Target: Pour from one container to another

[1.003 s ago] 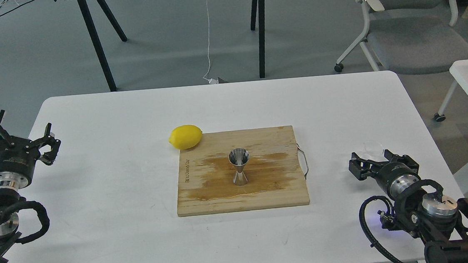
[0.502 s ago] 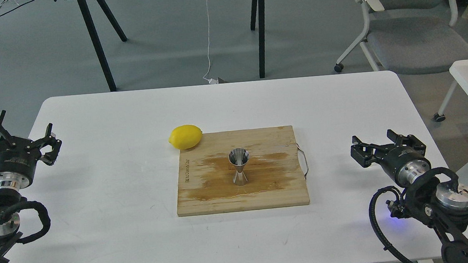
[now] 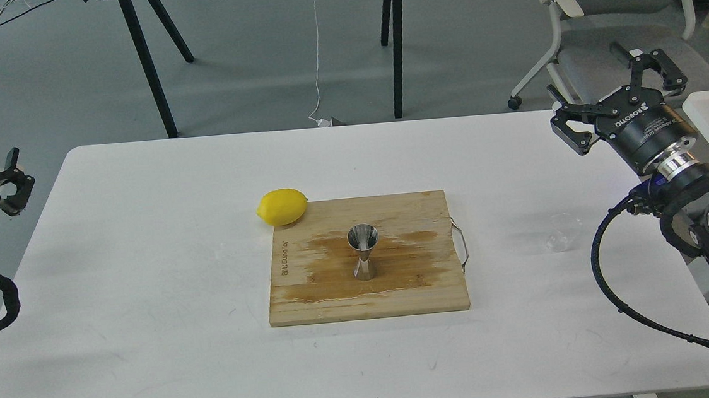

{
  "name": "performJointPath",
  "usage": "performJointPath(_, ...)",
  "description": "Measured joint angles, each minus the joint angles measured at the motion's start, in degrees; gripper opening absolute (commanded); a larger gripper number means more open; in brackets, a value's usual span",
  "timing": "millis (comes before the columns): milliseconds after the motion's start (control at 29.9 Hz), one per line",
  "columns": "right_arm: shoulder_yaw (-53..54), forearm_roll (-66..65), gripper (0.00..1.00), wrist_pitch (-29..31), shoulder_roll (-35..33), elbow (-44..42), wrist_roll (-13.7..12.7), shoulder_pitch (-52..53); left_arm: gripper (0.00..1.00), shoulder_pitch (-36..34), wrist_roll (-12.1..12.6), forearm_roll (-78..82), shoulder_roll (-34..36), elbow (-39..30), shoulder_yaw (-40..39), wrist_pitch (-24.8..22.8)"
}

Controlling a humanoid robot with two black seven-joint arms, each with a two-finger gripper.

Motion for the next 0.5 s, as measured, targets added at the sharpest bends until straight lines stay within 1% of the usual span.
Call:
performJointPath(67,-0.55,-0.02,0.99,2.10,0.63,-5.55,-0.09,1.68,0.99,-1.91,0.00,1.02,0.20,-0.28,1.26,0.00)
performJointPath(134,-0.90,0.01,0.99,2.78,1.44,-8.27,-0.13,2.91,0.99,-3.43,0.00,1.29,0.18,-0.63,2.26,0.00)
performJointPath(234,-0.83,0.11,0.99,2.96,1.95,-9.18,0.01,3.39,0.99,-4.60,0.00,1.33,-0.18,-0.55,2.81,0.00)
performJointPath(502,0.61,0.12,0.99,2.98,3.19,-9.55,0.74,3.78,0.99,-5.10,0.00,1.33,-1.59,-0.13,2.86,0.00)
